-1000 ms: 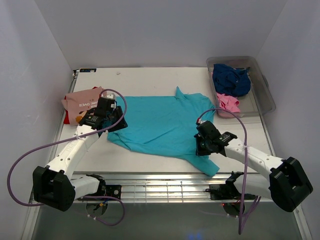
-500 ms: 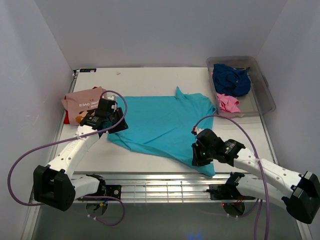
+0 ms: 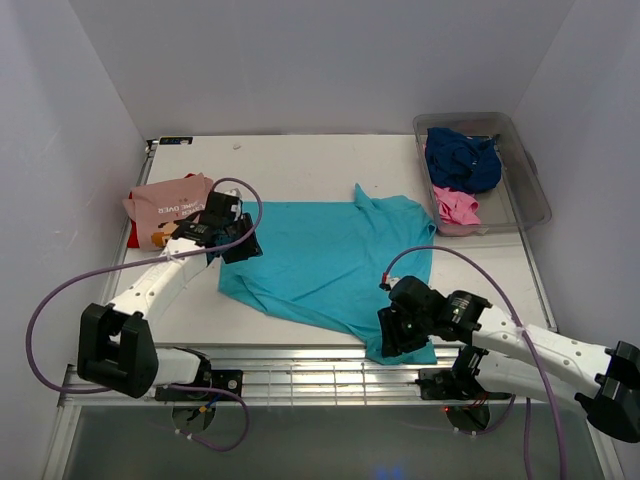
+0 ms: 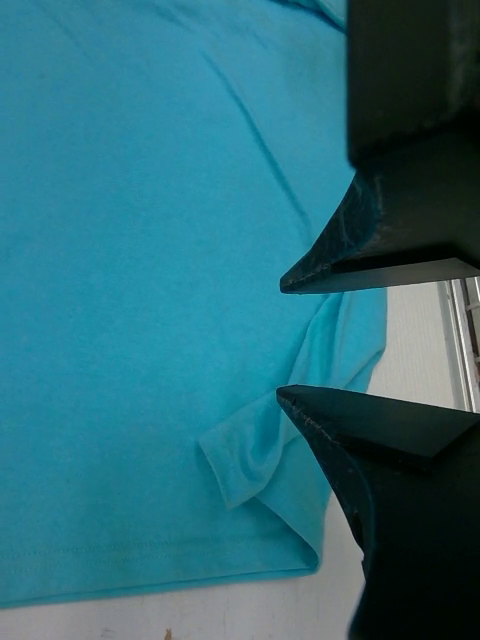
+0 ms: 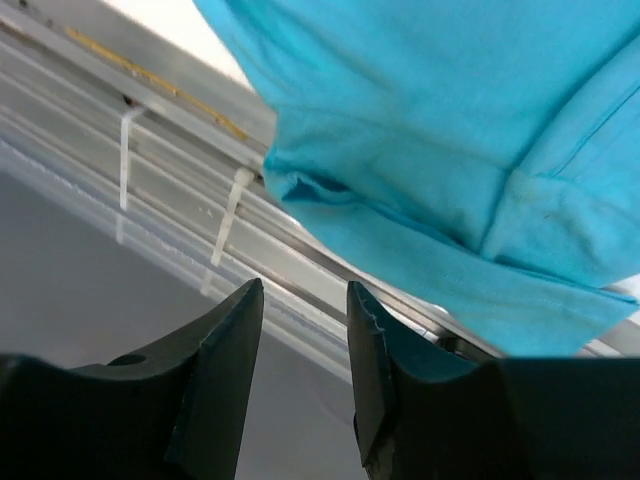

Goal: Fold and stack the t-shirts
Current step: Flatten out the tshirt

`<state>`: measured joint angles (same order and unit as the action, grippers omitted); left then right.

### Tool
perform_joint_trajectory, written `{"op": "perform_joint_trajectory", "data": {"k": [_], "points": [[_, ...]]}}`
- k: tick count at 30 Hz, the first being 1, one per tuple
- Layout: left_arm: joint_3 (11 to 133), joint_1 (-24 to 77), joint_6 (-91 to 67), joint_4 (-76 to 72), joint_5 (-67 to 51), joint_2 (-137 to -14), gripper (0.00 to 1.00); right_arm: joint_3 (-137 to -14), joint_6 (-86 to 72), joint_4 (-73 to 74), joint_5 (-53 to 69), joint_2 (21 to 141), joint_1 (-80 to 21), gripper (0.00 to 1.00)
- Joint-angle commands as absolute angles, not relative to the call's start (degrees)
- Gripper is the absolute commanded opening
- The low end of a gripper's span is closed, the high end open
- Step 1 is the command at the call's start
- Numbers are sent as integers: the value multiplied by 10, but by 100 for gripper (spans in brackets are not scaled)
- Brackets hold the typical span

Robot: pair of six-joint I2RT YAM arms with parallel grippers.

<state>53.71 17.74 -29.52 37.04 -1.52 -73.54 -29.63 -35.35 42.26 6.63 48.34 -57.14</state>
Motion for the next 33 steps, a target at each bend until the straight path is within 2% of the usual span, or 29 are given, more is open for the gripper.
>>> {"op": "perform_joint_trajectory", "data": {"k": [1,2,7,13,18,23,25,27,28,31,33], "points": [[562,178,-285,336,-18,-761,52,-350,-344,425,5,519,-574,45],[563,178,-281,332,-16,-772,52,-361,-350,427,-41,532,-574,44],[566,178,-270,305,18,-830,49,-383,-366,400,-113,624,-574,31],[583,178,-248,324,43,-878,45,-429,-367,350,-105,721,-573,27],[556,178,-255,370,8,-839,38,-466,-347,351,-133,777,-573,27],[493,179,-279,403,1,-756,37,-509,-326,351,-133,824,-568,25],[480,188,-303,410,-3,-732,43,-522,-319,350,-130,841,-567,26],[481,197,-309,410,-13,-708,55,-530,-313,347,-127,855,-568,29],[482,198,-313,409,-9,-702,66,-536,-310,346,-121,860,-567,30],[485,198,-316,414,43,-692,77,-542,-305,341,-111,871,-567,31],[485,198,-315,412,50,-698,77,-541,-305,335,-105,870,-567,32]]}}
